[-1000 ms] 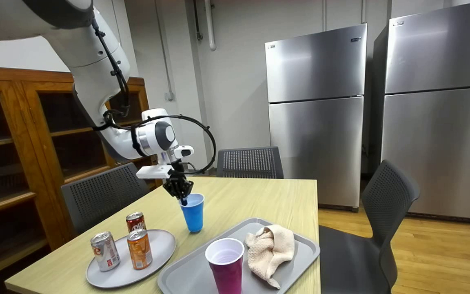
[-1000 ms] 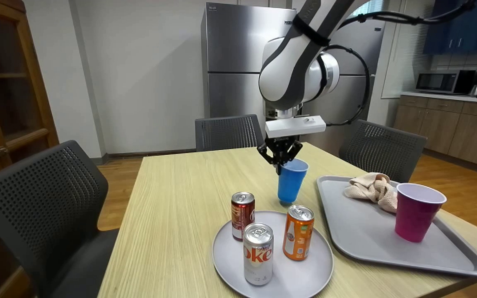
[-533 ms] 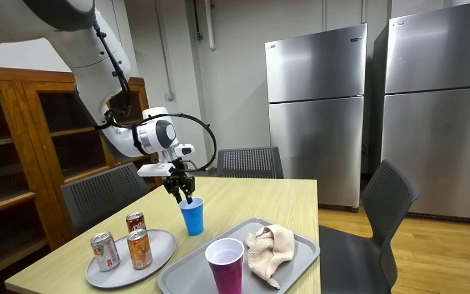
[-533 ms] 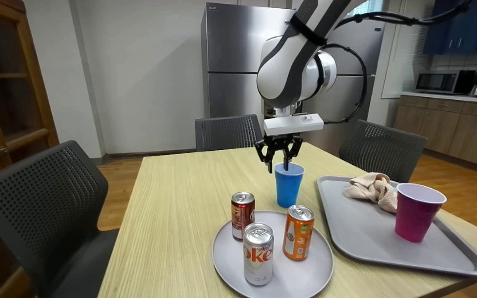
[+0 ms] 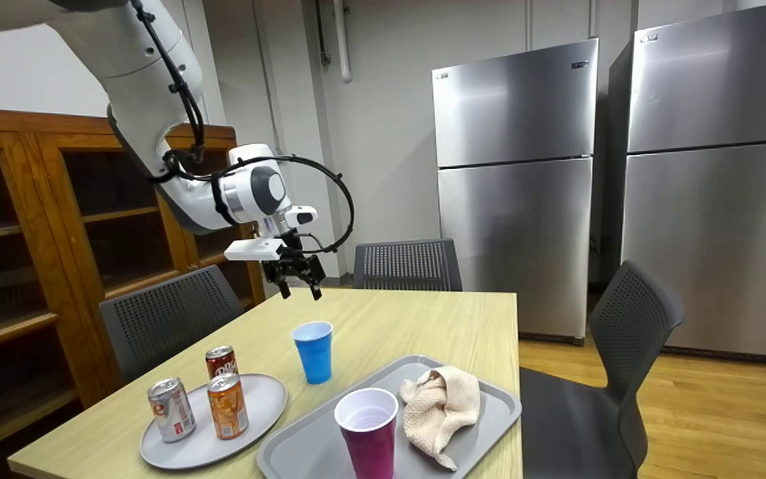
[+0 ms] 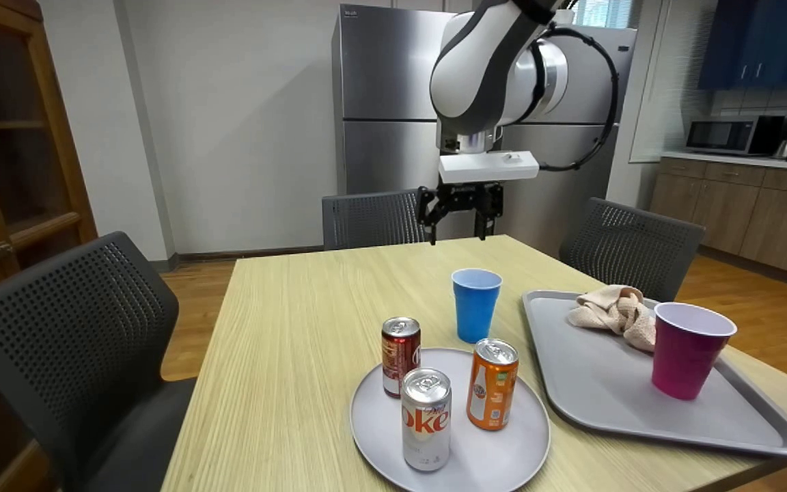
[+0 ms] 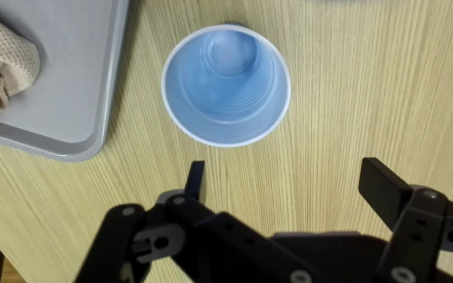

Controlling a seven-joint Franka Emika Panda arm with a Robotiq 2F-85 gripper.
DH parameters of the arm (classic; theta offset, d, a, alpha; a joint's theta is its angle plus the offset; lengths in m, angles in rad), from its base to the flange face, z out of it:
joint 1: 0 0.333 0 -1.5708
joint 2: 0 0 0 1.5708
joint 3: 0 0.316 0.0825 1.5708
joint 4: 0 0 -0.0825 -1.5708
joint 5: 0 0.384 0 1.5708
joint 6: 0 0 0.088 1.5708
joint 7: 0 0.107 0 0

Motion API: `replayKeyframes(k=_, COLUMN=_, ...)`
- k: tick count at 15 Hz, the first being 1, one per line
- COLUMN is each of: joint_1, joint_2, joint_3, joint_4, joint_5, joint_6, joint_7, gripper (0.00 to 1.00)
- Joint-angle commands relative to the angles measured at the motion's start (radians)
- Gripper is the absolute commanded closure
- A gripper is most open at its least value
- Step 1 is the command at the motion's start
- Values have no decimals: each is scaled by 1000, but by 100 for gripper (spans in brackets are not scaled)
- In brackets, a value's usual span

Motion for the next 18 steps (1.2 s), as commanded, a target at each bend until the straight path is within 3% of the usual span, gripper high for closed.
replayKeyframes(k=1, joint_1=-46, joint_2=-123, joint_3=18, joint_4=-100, joint_5=32, joint_6=4, joint_7=-51, gripper=0)
replayKeyframes(k=18, joint_1=-205, joint_2=-510, joint_3=12, joint_4=-506, joint_5=27, joint_6=-44, joint_7=-39, gripper=0)
